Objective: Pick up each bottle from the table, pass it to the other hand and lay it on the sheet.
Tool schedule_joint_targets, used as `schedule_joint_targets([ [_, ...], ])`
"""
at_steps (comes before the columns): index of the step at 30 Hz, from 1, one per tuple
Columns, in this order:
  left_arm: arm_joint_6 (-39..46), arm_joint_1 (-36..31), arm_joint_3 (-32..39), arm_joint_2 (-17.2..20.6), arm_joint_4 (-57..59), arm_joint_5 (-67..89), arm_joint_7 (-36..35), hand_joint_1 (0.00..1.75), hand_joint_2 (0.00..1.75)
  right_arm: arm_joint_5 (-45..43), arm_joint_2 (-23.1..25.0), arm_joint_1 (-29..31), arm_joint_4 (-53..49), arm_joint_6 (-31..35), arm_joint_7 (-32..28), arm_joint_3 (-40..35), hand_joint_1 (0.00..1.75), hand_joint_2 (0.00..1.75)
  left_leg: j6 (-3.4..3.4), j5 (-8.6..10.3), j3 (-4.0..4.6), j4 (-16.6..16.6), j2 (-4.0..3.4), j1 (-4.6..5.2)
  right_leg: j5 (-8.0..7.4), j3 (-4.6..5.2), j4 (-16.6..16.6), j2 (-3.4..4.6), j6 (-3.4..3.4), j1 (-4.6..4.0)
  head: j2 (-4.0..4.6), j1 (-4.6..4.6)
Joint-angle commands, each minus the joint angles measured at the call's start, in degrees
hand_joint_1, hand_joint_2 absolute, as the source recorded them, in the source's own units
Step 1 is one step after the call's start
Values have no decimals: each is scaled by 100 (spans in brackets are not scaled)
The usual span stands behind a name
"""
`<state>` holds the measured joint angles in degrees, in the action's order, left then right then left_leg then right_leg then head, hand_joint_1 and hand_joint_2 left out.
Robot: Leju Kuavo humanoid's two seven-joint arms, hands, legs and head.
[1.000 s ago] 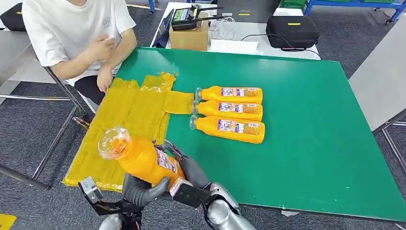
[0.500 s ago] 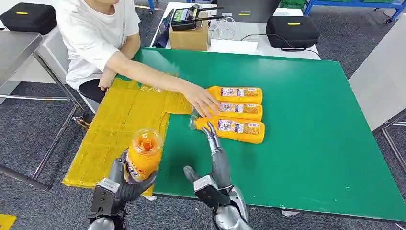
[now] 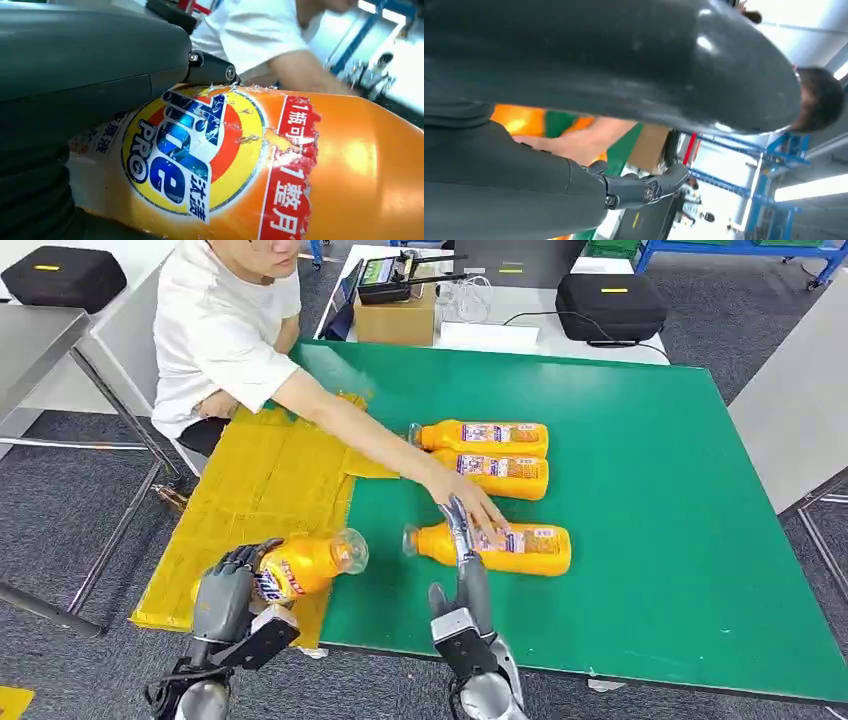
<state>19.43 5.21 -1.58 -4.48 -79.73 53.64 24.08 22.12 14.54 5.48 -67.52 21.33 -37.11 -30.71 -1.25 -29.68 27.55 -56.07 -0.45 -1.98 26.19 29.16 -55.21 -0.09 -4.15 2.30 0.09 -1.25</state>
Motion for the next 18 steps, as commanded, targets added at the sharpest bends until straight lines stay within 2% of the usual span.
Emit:
schedule_joint_targets([
  [1, -161, -988, -504, 594, 1772, 499, -187, 175, 175, -84, -29, 382, 429, -277, 31, -228, 0, 0, 12, 5, -10, 13, 11, 2, -1, -14, 11, -8, 17, -2, 0, 2],
  [7, -476, -1531, -716, 690, 2868, 656, -274, 175, 175, -143, -6, 465, 604, -488, 50, -320, 0, 0, 16, 7, -19, 22, 11, 4, -3, -24, 18, -8, 26, -1, 0, 0],
  [8, -528, -1601, -744, 717, 3043, 733, -362, 161, 175, -151, -10, 470, 618, -521, 50, -326, 0, 0, 12, 6, -16, 16, 7, 3, -3, -21, 13, -5, 20, -1, 0, 2],
  [9, -622, -1681, -812, 768, 3218, 877, -529, 122, 175, -157, -8, 467, 619, -557, 52, -315, 0, 0, 16, 9, -21, 24, 8, 2, -6, -26, 20, -5, 29, -4, 0, 0],
  [10, -680, -1729, -865, 811, 3323, 955, -582, 93, 175, -157, -10, 460, 616, -572, 55, -306, 0, 0, 12, 8, -23, 21, 7, 5, -4, -28, 14, -6, 22, 1, 0, 0],
  [11, -739, -1778, -892, 850, 3435, 994, -618, 52, 175, -157, -15, 454, 609, -595, 55, -305, 0, 0, 15, 11, -26, 24, 12, 3, -7, -34, 19, -12, 30, -3, 0, 0],
  [12, -921, -1843, -910, 889, 3578, 1052, -810, 5, 175, -152, -6, 447, 605, -606, 75, -281, 0, 0, 13, 8, -31, 19, 8, 2, -7, -36, 14, -9, 25, -3, 0, 0],
  [14, -1001, -1868, -937, 966, 3628, 1042, -805, 0, 175, -145, -13, 433, 594, -626, 78, -266, 0, 0, 13, 12, -41, 23, 5, 3, -10, -46, 14, -6, 27, -1, 0, 2],
  [16, -1507, -1839, -896, 1065, 3572, 905, -1078, 0, 175, -160, -50, 371, 649, -571, 87, -269, 0, 0, 13, 9, -43, 22, -7, 1, -13, -45, 12, 8, 27, -3, 0, -2],
  [18, -1744, -1787, -724, 1109, 3471, 585, -1062, 0, 175, -196, -49, 367, 745, -532, 43, -271, 0, 0, 16, 14, -51, 31, -2, 0, -15, -56, 20, 1, 32, -5, 0, 2],
])
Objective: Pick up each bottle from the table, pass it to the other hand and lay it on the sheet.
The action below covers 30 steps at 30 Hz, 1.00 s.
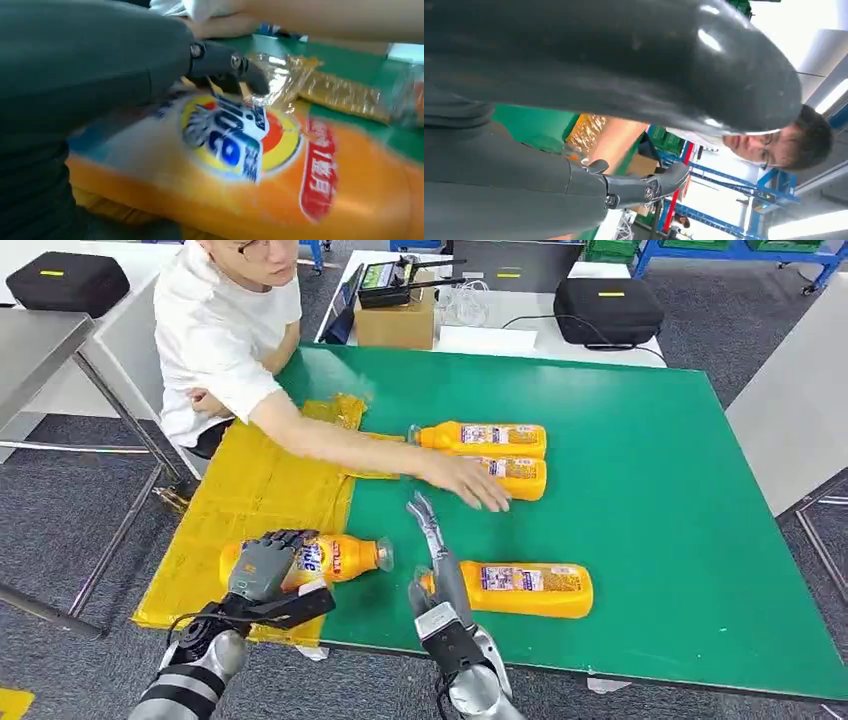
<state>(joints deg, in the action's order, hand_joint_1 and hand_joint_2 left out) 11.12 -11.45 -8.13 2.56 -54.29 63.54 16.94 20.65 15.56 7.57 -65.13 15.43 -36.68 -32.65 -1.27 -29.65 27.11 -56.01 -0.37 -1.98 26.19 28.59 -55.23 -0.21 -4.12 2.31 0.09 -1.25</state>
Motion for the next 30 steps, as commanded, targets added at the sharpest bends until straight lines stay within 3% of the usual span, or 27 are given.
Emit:
schedule_joint_targets([
  [1, -1040, -70, -50, 441, 776, -510, -341, 0, 175, -66, -150, 166, 551, 66, -21, -82, 0, 0, 14, 7, -23, 21, -14, 1, -10, -16, 17, 17, 23, -4, 0, 0],
  [4, -1872, 126, 243, 519, 267, -1502, -212, 0, 175, -105, -105, 198, 687, 78, -95, -71, 0, 0, 7, -1, -58, 14, -8, 0, -4, -52, 6, 21, 16, -2, 0, 0],
  [8, -2274, 693, 552, 566, -868, -2688, 250, 0, 175, -156, -97, 183, 719, 99, -175, -56, 0, 0, 7, 5, -57, 15, -16, 0, -10, -46, 0, 27, 23, -3, 0, 0],
  [9, -2281, 822, 692, 475, -1169, -3103, 597, 0, 175, -152, -102, 169, 701, 122, -200, -42, 0, 0, 14, 19, -37, 28, -41, -4, -32, -16, 13, 52, 37, -9, 0, 2],
  [11, -2380, 1120, 821, 286, -1890, -3550, 562, 0, 175, -139, -139, 129, 629, 115, -217, -18, 0, 0, 16, 15, -31, 22, -35, -5, -26, -12, 10, 45, 35, -11, 0, -2],
  [13, -2657, 1314, 1166, -287, -2670, -4820, 972, 0, 175, -31, -193, 55, 491, 227, -249, 20, 0, 0, 21, 12, -26, 22, -38, -8, -22, -8, 16, 43, 37, -14, 0, 0],
  [14, -2648, 1331, 1137, -304, -2744, -4826, 906, 0, 175, -29, -198, 48, 473, 221, -249, 26, 0, 0, 14, 3, -42, 7, -5, -7, -2, -34, 5, 14, 23, -11, 0, 2],
  [16, -3105, 1380, 1430, -901, -3218, -6751, 810, 0, 175, 20, -228, -4, 384, 250, -203, 75, 0, 0, 16, 5, -40, 7, 3, -5, 3, -28, 8, 1, 21, -9, 0, 4],
  [20, -2976, 1381, 1286, -894, -3376, -6828, 651, 0, 175, 28, -231, -7, 375, 244, -195, 76, 0, 0, 10, 2, -15, 3, 0, -1, 4, -10, 7, 6, 15, -5, 0, 2],
  [23, -2792, 1304, 1505, -1255, -3597, -7883, 774, 0, 175, 344, -307, -13, 322, 511, -141, -15, 0, 0, 16, 3, -5, 11, -3, -1, 2, -1, 17, 10, 27, -7, 0, 4],
  [27, -2660, 1239, 1429, -1288, -3776, -8170, 729, 0, 175, 805, -481, -34, 222, 689, -87, -201, 0, 0, 9, 1, 20, 4, 6, -2, 2, 32, 10, 1, 19, -7, 0, 0],
  [30, -2693, 1255, 1540, -1378, -3983, -8781, 878, 0, 175, 1993, -1068, 21, -37, 1139, 401, -324, 0, 0, 18, 1, 18, 9, 8, -7, -1, 23, 21, -1, 25, -13, 0, 0],
])
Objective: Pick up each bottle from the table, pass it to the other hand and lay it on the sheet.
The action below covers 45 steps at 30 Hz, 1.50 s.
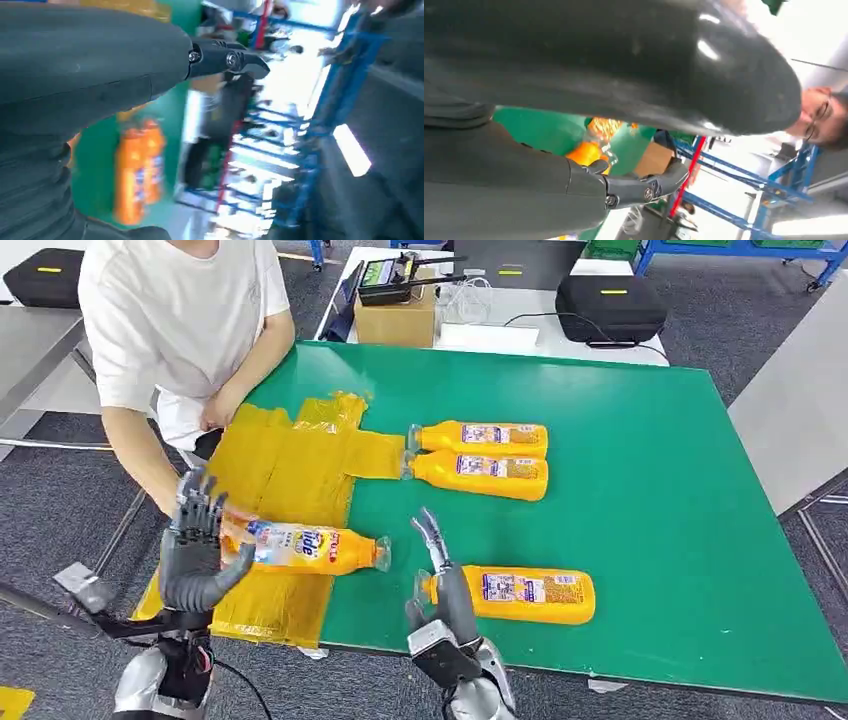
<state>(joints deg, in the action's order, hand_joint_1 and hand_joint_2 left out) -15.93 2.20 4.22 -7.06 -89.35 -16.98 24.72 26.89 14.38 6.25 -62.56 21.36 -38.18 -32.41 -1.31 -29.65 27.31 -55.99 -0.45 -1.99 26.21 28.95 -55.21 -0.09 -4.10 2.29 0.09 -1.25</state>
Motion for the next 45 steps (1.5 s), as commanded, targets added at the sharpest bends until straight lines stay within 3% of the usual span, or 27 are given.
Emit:
schedule_joint_targets([
  [1, -49, -47, 359, -409, -590, -962, 13, 0, 175, 1854, -1189, 120, -445, 527, 858, -253, 0, 0, 16, 1, 1, 3, 11, 1, -1, -7, 10, -9, 11, -3, 0, 0],
  [8, -246, 633, 726, -629, -1163, -696, 207, 0, 175, 3950, -2356, -615, -1704, -37, 2155, 486, 0, 0, 19, -4, -2, 5, 15, 12, 4, -12, 13, -12, 14, 7, 0, 2],
  [9, -274, 675, 728, -631, -1150, -623, 247, 0, 175, 4181, -2560, -685, -1856, -159, 2300, 513, 0, 175, 25, -6, -5, 7, 20, 12, 6, -18, 20, -17, 20, 6, 0, 0],
  [16, -391, 754, 967, -665, -1061, -471, 375, 0, 175, 4551, -3105, -981, -2073, -407, 2706, 820, 0, 175, 18, -9, 7, 2, 7, 16, 3, 6, 10, -4, 12, 12, 0, 0],
  [21, -481, 822, 1074, -691, -1098, -340, 446, 0, 175, 4638, -3187, -900, -1952, -631, 2900, 920, 0, 175, 25, -10, 3, 5, 0, 11, 0, 5, 15, 5, 25, 5, 0, 0],
  [32, -787, 821, 1071, -599, -946, -194, 415, 0, 175, 4275, -2669, -121, -504, -941, 2851, 1139, 0, 175, 22, -6, -5, 15, -11, 7, -6, -4, 24, 15, 24, 1, 0, 0],
  [40, -904, 712, 1057, -516, -778, -172, 401, 0, 175, 3970, -2630, 525, 466, -1268, 2721, 970, 0, 175, 16, -6, -3, 10, -10, 10, -5, 0, 16, 13, 14, 6, 0, 0],
  [43, -894, 752, 1131, -520, -863, -41, 524, 0, 175, 3821, -2768, 859, 791, -1832, 2799, 706, 0, 175, 22, -6, -12, 15, -18, 8, -9, -3, 23, 23, 25, 1, 0, -2],
  [45, -981, 751, 1151, -499, -853, -99, 518, 0, 175, 3773, -2861, 1004, 953, -1862, 2769, 581, 0, 175, 19, -5, -10, 10, -11, 10, -6, -5, 17, 15, 17, 5, 0, -2],
])
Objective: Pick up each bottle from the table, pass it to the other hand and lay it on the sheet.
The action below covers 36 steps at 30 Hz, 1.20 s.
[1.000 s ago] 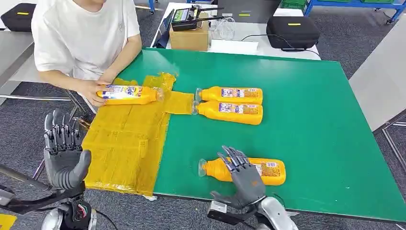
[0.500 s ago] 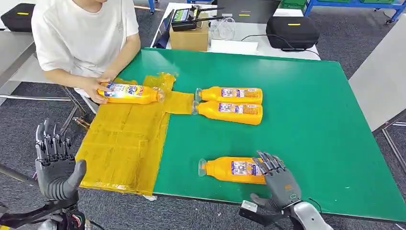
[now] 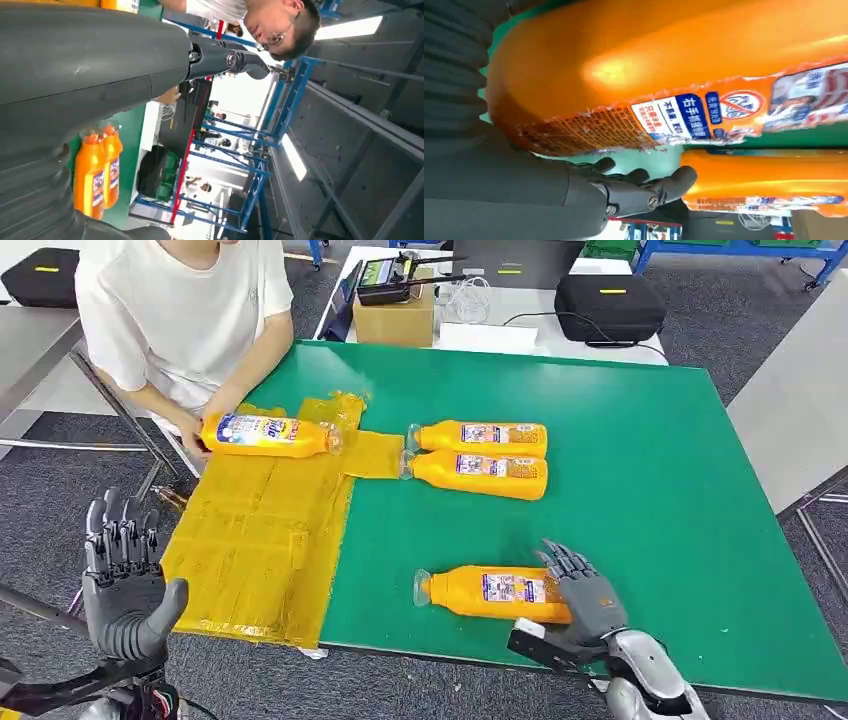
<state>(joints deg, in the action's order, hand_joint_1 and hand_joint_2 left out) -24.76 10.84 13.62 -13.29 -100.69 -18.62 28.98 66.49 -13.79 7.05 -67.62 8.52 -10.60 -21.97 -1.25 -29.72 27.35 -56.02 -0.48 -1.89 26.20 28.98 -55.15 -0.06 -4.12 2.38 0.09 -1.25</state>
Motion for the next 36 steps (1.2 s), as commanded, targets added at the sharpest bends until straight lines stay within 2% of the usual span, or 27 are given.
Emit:
schedule_joint_targets([
  [1, -107, -120, 220, 125, 287, 60, 96, 0, 175, -204, -93, 985, 1534, -628, -62, -509, 33, 175, 10, 0, -19, 9, -9, -2, -4, -12, 10, 11, 15, -5, 0, 0],
  [2, -113, -132, 229, 117, 297, 55, 109, 0, 175, -225, -142, 1068, 1651, -661, -96, -588, 152, 175, 15, 3, -24, 16, -10, -4, -9, -17, 19, 13, 25, -10, 0, 0],
  [4, -119, -151, 227, 118, 313, 40, 110, 0, 175, -300, -200, 1159, 1763, -699, -184, -662, 175, 175, 10, 3, -27, 8, -1, 0, -4, -21, 10, 3, 15, -3, 0, 0],
  [12, -89, -172, 203, 118, 336, 36, 132, 0, 175, -443, -219, 1256, 1849, -763, -267, -777, 175, 175, 27, 17, -42, 32, 11, -4, -19, -42, 38, -7, 46, -14, 0, 0],
  [13, -63, -171, 194, 122, 334, 54, 161, 0, 175, -501, -236, 1347, 1926, -818, -255, -870, 175, 175, 13, 4, -48, 11, 3, 0, -5, -45, 13, -1, 21, -5, 0, -2],
  [16, -44, -209, 165, 150, 376, 69, 199, 0, 175, -695, -282, 1560, 2110, -1052, -371, -1033, 175, 175, 18, 9, -46, 14, 7, -2, -10, -42, 19, -4, 27, -8, 0, 0],
  [23, 91, -218, 119, 203, 349, 224, 381, 0, 175, -1037, -230, 1823, 2479, -1125, -517, -1379, 175, 175, 14, 8, -58, 13, 1, -2, -10, -48, 16, -1, 24, -8, 0, 0],
  [26, 205, -213, 119, 204, 330, 285, 362, 0, 175, -1691, -80, 1523, 2254, -979, -1015, -1080, 175, 175, 11, 5, -65, 11, 0, -4, -7, -55, 15, 0, 21, -9, 0, -2],
  [29, 954, -107, -229, 152, 301, 1132, 348, 0, 175, -2574, 284, 710, 1168, -796, -1507, -476, 175, 175, 10, 5, -75, 16, 14, -9, -3, -71, 21, -13, 22, -15, 0, 0],
  [31, 1407, -17, -593, 68, 217, 1644, 603, 0, 175, -2930, 590, 361, 415, -722, -1667, -227, 175, 175, 11, 5, -74, 19, 18, -10, -2, -72, 23, -16, 25, -17, 0, -2],
  [34, 1339, 167, -875, 75, 47, 1408, 436, 0, 175, -3268, 1177, -41, -402, -543, -1673, 105, 175, 175, 7, -4, -62, 10, -7, -13, 1, -53, 7, 11, 22, -17, 0, -2],
  [36, 1339, 167, -875, 75, 47, 1408, 436, 0, 175, -3268, 1177, -41, -402, -543, -1673, 105, 175, 175, 7, -4, -62, 10, -7, -13, 1, -53, 7, 11, 22, -17, 0, -2],
])
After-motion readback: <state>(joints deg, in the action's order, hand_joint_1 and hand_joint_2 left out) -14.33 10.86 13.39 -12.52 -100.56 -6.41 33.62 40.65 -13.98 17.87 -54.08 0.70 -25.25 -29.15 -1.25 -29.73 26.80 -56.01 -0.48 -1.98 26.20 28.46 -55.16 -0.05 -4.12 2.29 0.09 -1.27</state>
